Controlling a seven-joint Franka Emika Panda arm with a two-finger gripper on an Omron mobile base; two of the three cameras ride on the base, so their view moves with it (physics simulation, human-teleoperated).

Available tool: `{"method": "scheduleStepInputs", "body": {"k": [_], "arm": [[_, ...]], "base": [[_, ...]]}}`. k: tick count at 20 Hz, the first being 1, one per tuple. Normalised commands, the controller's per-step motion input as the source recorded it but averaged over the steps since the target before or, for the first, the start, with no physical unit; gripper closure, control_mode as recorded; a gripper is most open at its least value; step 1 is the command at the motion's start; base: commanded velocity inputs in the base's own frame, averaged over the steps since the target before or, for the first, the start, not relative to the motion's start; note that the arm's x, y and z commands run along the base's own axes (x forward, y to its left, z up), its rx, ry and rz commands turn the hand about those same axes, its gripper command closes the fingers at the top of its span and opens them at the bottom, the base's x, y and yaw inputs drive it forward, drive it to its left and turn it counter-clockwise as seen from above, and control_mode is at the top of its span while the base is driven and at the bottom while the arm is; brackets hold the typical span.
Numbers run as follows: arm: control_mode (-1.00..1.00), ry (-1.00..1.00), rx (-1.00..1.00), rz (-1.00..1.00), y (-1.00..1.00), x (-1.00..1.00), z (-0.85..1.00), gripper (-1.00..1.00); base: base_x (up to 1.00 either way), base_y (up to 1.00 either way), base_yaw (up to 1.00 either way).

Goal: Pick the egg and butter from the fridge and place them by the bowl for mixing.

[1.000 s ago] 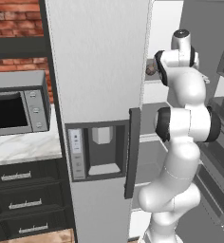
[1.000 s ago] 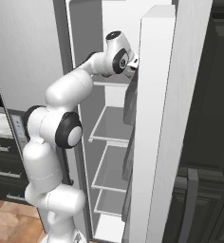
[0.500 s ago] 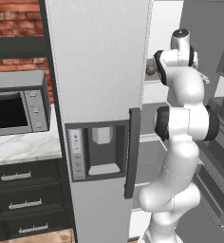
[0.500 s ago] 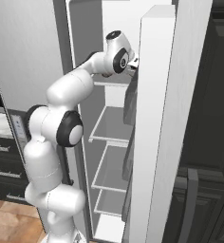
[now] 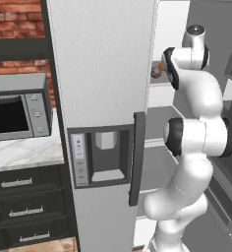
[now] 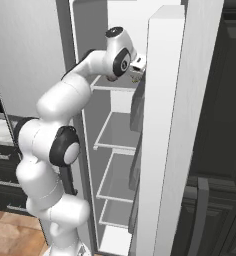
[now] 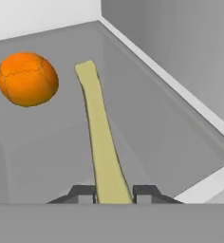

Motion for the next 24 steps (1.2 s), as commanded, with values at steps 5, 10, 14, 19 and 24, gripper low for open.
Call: {"method": "scheduleStepInputs", "body": {"k": [5, 10, 14, 19, 24], "arm": [[-1.00, -0.11, 0.00, 0.11, 0.24, -0.95, 0.23, 1.00], [-1.00, 0.00, 0.00, 0.00, 0.49, -1.00, 0.35, 1.00], [-1.00, 0.01, 0.03, -0.01, 0.33, -1.00, 0.21, 1.00], [-1.00, 0.12, 0.06, -0.04, 0.26, -1.00, 0.05, 1.00], [-1.00, 0.16, 0.03, -0.02, 0.57, -1.00, 0.00, 1.00]], "base": [[0.00, 0.00, 0.00], [0.00, 0.00, 0.00], [0.00, 0.00, 0.00], [0.00, 0.00, 0.00], [0.00, 0.00, 0.00]]}}
